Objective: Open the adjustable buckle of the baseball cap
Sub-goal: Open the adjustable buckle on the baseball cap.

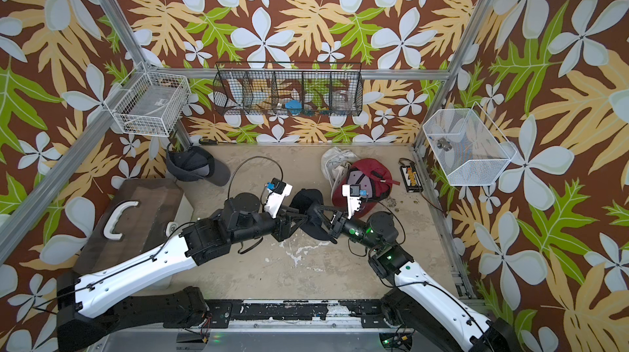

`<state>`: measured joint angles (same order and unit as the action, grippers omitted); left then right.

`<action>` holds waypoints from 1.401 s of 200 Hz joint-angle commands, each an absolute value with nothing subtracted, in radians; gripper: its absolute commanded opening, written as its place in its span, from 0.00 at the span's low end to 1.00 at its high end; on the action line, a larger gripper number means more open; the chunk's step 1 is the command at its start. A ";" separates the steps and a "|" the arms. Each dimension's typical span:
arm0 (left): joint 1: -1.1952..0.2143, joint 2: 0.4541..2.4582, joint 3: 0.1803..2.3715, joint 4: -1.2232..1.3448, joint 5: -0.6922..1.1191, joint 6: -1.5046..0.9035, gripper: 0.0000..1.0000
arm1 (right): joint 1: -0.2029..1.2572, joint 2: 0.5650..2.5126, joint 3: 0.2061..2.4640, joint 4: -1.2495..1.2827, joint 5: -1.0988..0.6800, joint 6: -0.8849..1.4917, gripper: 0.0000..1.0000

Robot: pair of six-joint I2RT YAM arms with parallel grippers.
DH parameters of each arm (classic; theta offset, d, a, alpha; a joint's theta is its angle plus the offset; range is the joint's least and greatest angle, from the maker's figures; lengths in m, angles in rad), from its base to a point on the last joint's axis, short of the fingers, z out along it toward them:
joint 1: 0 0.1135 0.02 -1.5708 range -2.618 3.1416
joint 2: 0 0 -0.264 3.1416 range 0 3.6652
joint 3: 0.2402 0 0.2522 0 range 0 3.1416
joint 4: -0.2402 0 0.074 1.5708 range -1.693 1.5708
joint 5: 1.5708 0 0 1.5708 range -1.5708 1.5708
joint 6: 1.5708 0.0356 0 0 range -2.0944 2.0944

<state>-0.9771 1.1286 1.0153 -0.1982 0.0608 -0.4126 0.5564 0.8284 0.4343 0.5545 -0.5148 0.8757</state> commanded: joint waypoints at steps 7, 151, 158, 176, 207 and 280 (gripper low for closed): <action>-0.979 1.143 1.029 -0.162 0.056 -0.410 0.44 | 0.556 0.821 0.436 0.593 -0.509 0.874 0.00; -0.979 1.179 1.033 -0.130 0.014 -0.411 0.30 | 0.556 0.785 0.427 0.580 -0.522 0.871 0.00; -0.979 1.178 1.033 -0.128 0.014 -0.410 0.28 | 0.555 0.782 0.426 0.580 -0.519 0.870 0.00; -0.979 1.178 1.032 -0.127 0.012 -0.408 0.23 | 0.556 0.777 0.423 0.578 -0.518 0.869 0.00; -0.979 1.180 1.032 -0.124 0.010 -0.410 0.16 | 0.556 0.776 0.423 0.578 -0.522 0.870 0.00; -0.979 1.146 1.028 -0.136 -0.033 -0.398 0.00 | 0.555 0.753 0.427 0.539 -0.509 0.849 0.00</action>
<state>-0.9783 1.1648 1.0271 -0.1608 0.0025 -0.4126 0.5556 0.7609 0.4255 0.5411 -0.5175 0.8700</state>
